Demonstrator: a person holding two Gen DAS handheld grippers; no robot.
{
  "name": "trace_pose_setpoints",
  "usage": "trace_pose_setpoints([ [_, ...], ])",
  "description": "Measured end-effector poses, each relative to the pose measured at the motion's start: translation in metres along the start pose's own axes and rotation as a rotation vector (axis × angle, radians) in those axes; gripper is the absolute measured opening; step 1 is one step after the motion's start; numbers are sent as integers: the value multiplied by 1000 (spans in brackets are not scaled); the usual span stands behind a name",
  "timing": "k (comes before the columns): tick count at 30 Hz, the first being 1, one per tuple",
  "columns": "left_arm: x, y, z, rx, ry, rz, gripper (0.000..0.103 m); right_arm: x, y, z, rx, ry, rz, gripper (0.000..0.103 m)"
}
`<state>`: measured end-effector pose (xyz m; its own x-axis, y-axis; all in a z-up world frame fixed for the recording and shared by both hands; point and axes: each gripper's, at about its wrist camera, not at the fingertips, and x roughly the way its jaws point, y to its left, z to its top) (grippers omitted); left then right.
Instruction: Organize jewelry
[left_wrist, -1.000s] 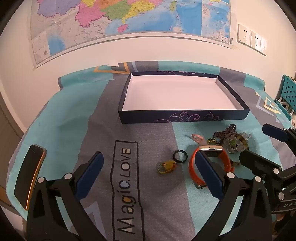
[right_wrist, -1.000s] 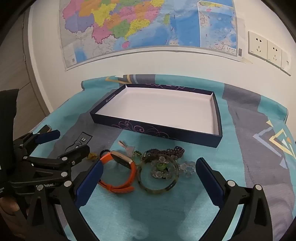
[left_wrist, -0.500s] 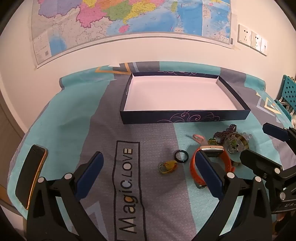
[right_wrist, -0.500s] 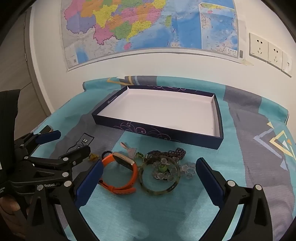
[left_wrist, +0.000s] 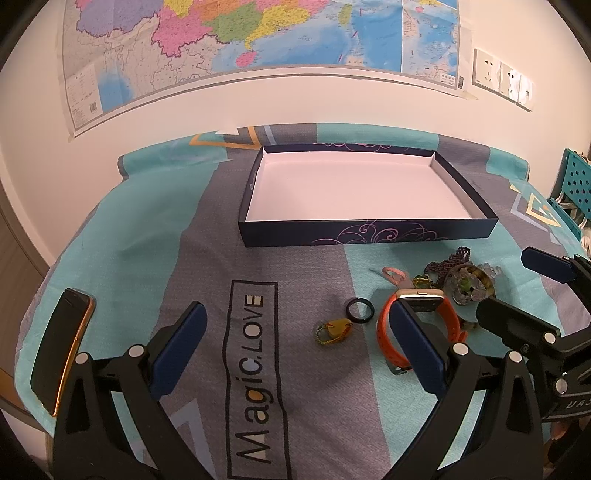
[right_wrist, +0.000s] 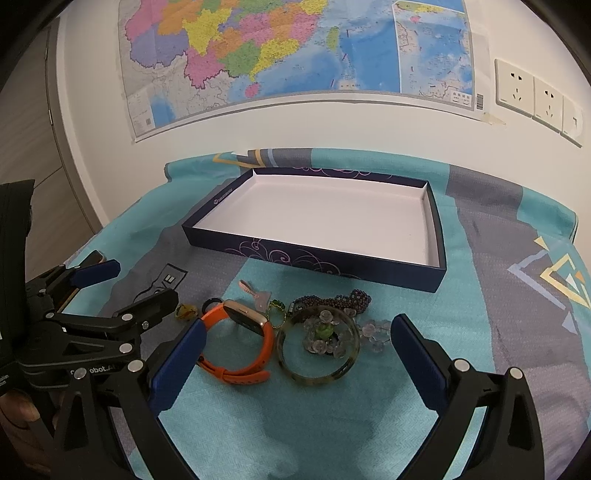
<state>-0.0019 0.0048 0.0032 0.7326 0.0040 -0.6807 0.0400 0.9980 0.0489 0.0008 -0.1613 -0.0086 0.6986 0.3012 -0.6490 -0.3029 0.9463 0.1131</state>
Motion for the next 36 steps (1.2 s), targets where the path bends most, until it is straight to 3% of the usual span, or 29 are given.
trace_pose_setpoints([
  [36, 3, -10, -6, 21, 12, -10, 97, 1, -2, -4, 17, 6, 8, 97],
])
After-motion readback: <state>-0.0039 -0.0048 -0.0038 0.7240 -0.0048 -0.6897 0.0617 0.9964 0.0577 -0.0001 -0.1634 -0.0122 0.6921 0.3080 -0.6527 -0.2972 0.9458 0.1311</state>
